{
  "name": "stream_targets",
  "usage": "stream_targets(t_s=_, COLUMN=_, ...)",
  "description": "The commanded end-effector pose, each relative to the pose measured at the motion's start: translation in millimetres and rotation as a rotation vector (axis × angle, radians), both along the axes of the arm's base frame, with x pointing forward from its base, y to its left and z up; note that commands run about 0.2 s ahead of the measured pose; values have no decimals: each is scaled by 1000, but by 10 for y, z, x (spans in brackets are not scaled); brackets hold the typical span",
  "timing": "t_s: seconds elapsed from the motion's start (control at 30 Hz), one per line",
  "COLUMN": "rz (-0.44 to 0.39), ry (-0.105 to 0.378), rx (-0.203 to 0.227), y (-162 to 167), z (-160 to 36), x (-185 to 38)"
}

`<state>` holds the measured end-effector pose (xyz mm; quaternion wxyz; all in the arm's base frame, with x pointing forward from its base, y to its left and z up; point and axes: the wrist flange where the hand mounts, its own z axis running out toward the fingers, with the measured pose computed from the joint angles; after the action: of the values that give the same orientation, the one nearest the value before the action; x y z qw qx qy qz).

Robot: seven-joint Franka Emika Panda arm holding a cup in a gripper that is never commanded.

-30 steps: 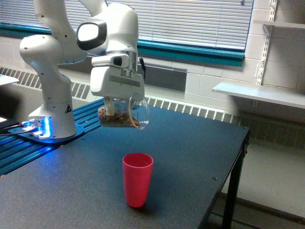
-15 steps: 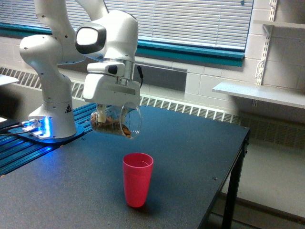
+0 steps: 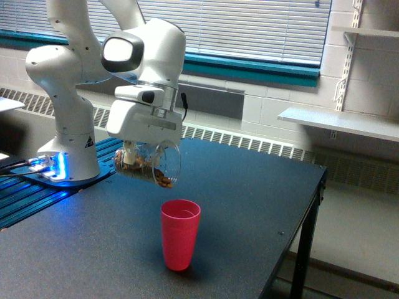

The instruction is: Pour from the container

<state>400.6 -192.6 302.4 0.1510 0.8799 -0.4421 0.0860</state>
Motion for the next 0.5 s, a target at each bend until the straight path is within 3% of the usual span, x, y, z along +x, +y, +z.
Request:
stream_targets(t_s=0.03, rz=-17, ry=8, rx=-16, y=28, z=-2, x=96)
stream_targets(t_s=0.5, rz=-6, ry=60, rx=-39, y=84, z=-43, x=219)
